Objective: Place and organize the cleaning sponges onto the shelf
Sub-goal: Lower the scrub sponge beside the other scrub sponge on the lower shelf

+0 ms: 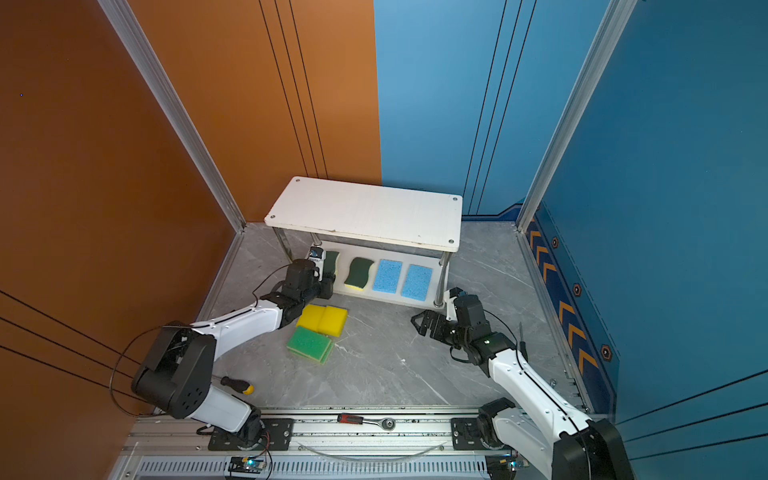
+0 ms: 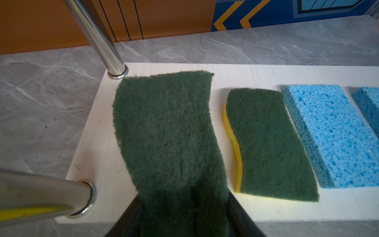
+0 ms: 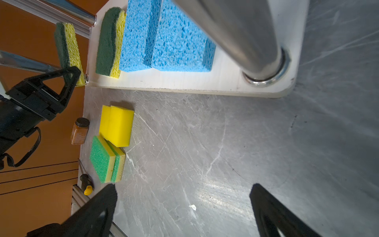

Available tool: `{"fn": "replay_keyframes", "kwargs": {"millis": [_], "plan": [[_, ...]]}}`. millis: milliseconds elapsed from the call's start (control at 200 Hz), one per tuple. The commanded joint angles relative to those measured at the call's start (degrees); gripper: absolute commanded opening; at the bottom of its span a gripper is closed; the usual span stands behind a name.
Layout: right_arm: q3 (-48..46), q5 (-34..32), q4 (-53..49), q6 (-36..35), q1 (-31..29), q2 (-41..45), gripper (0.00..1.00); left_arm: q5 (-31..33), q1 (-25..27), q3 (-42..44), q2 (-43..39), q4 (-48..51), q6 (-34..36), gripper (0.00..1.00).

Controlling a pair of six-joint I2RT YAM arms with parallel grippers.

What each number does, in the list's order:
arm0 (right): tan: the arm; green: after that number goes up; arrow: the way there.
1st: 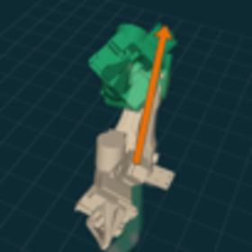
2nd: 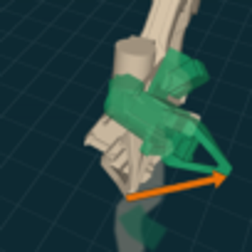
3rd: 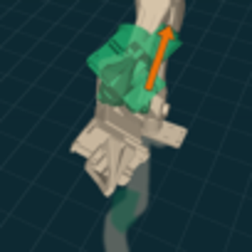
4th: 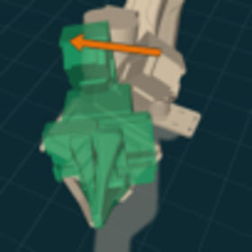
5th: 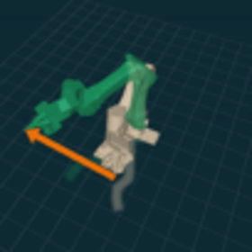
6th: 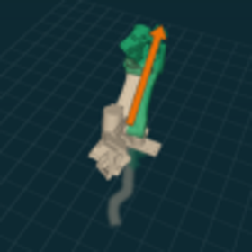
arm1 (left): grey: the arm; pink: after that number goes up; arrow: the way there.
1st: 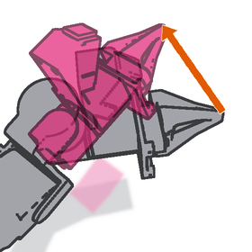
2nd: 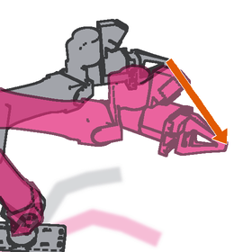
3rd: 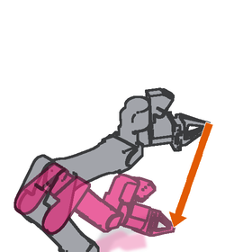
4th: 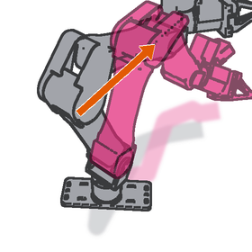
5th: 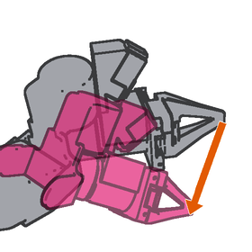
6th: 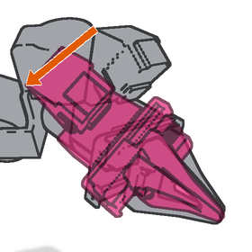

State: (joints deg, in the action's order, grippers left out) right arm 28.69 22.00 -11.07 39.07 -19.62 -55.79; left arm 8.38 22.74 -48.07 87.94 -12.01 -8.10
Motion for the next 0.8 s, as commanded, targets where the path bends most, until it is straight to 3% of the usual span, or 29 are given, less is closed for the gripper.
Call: {"fn": "replay_keyframes", "kwargs": {"millis": [0, 791], "plan": [[1.28, -1.95, -1.87, 0.65, -0.42, 1.03, 1.0, -2.15, -0.85, -2.65, 0.68, -1.57, 2.16, 0.54], [0.59, -3.1, -1.93, 1.01, -1.48, 1.61, 1.0, -4.68, -2.77, -4.55, 6.86, -2.58, 2.08, 0.57]]}}
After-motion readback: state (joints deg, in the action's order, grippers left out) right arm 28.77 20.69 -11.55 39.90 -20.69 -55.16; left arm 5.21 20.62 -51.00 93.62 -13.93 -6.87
